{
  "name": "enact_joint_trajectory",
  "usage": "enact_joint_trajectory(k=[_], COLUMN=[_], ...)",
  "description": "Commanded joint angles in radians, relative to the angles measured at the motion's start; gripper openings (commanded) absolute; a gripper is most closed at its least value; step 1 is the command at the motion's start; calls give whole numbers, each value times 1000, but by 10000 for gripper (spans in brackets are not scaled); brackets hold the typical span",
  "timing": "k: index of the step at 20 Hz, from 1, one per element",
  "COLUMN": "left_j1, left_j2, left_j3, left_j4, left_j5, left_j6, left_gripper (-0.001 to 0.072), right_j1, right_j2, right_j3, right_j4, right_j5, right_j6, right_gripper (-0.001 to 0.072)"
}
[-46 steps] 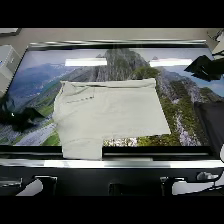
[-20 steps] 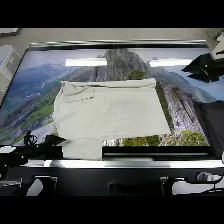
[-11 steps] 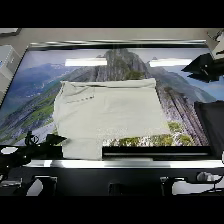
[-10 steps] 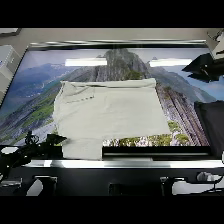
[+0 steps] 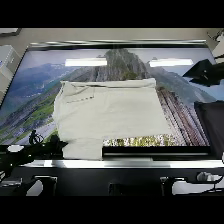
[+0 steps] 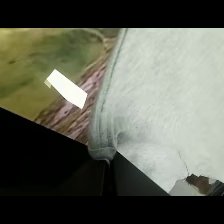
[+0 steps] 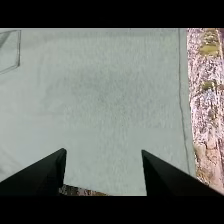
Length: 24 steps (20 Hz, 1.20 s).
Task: Fold the clothes and pants, and hang the long-sleeved shirts on hangers.
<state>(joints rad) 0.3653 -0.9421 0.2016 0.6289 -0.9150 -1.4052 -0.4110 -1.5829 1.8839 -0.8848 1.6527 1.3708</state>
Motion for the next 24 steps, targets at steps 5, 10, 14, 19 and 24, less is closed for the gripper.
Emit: enact_joint_trajectory(k=[5,10,14,19,24], left_j1=[-4,-4,-4,-4,-4], left_j2=[0,0,0,0,0], left_j3=[2,2,2,2,2], left_j4=[-5,-5,-5,-5,-5], left_j5=[8,8,12,19,19], left_j6=[0,-1,-1,-1,-1], left_gripper=[24,24,24,24,24], right_j1=[-84,-90,-90,-90,-90], right_j2=[-2,-1,-2,-2,-2], right_j3=[-516,-760,-819,-866,-890], right_j4=[0,-108,-202,-203,-166], right_j5=[-42,-187,-240,-251,-331], right_j6=[-110,-198,-190,-182,-182], right_gripper=[527,527,527,526,411])
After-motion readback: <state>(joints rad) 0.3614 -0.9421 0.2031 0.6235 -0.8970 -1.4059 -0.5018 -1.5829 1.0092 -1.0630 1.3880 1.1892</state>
